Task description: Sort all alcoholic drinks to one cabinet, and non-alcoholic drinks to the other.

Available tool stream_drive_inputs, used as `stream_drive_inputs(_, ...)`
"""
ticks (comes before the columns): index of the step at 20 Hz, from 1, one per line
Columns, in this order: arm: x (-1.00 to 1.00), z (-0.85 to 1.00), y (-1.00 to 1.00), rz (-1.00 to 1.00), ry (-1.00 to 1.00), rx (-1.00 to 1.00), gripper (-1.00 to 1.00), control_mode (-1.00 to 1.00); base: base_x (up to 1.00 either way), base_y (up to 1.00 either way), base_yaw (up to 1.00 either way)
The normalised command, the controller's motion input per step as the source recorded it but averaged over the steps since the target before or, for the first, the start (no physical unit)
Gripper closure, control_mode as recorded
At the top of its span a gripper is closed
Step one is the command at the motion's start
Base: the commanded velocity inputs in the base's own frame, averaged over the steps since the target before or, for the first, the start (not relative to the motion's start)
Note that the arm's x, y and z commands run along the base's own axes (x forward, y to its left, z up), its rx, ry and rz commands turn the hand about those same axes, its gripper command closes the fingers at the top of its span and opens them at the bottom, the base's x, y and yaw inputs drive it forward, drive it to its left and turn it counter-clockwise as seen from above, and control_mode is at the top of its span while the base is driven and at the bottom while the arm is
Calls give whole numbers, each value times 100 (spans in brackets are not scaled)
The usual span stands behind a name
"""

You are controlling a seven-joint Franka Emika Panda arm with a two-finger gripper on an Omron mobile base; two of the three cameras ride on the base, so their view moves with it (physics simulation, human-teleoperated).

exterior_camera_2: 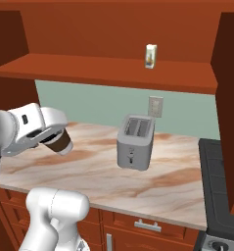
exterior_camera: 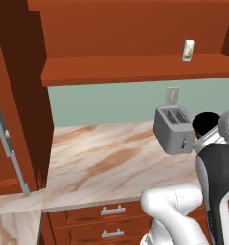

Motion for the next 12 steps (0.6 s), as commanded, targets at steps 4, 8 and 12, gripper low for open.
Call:
stream_drive_inputs(4, -1, 3, 9, 0, -1, 0, 100, -100, 0, 0, 0)
stream_drive_inputs(8, 0, 5, 16, 0, 0, 0, 100, -100, 0, 0, 0)
stream_drive_inputs(12, 2, 13, 6, 1, 0, 2, 100, -100, 0, 0, 0)
